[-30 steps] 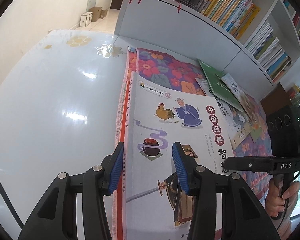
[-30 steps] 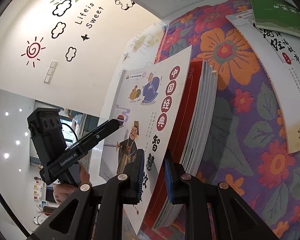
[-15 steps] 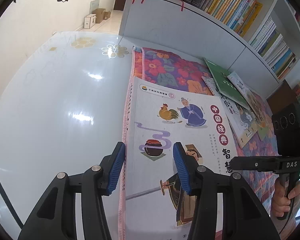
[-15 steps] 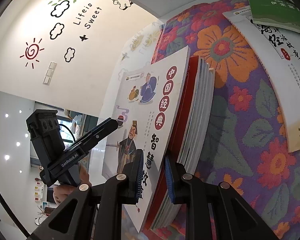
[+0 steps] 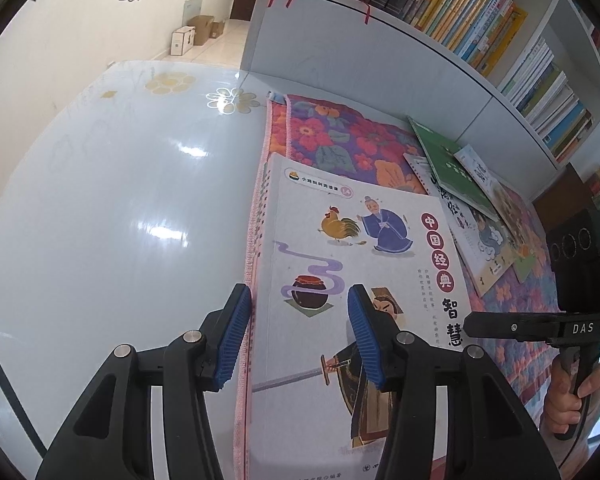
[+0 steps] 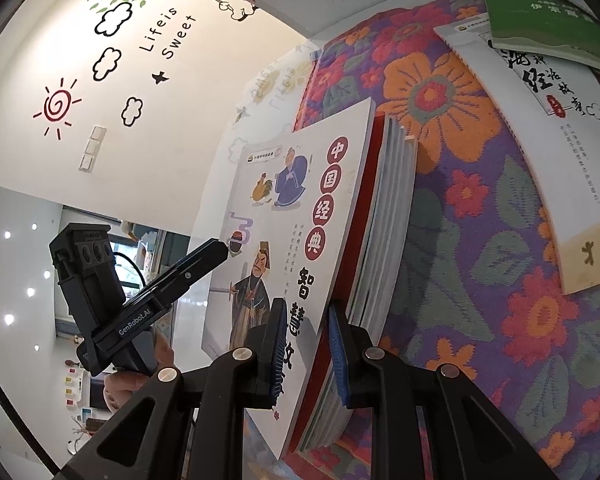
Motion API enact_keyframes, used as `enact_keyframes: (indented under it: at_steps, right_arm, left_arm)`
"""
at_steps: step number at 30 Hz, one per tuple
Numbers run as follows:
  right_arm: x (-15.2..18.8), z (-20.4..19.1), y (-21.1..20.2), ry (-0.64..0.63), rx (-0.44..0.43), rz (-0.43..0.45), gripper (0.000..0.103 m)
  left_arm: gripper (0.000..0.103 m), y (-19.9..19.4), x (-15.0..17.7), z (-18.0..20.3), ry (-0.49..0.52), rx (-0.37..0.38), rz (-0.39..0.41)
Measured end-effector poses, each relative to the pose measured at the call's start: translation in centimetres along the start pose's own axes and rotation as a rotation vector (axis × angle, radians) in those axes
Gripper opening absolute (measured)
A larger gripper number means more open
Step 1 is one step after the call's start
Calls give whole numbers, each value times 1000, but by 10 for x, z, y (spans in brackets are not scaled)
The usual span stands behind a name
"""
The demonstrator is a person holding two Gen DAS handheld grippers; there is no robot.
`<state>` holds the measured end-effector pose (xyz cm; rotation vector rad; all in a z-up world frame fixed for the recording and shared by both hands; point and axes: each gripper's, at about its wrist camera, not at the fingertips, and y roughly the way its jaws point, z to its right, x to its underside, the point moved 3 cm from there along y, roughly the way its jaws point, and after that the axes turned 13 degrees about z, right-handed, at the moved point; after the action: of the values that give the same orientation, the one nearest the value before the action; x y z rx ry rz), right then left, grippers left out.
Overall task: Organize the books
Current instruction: 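Open the left tool to release the white book onto the stack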
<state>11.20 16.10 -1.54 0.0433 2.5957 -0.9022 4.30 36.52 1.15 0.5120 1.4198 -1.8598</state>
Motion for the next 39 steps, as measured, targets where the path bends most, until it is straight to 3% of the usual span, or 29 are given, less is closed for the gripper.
enact_keyframes:
  at_steps: [9, 14, 34, 39]
  right_arm:
    - [-5, 0, -8, -28, 62, 26, 21]
    - [-2, -1, -1, -32, 73, -4, 21]
    - [4, 5, 0, 7, 42, -8, 21]
    - [8, 8, -6, 9, 36, -15, 21]
  left_arm:
    - [48, 0, 4, 3, 9, -29, -9]
    - [48, 1, 5, 6, 16, -51, -10]
    - [48, 5, 6, 13, 26, -97, -9]
    - [48, -7, 0, 9, -34, -106, 27]
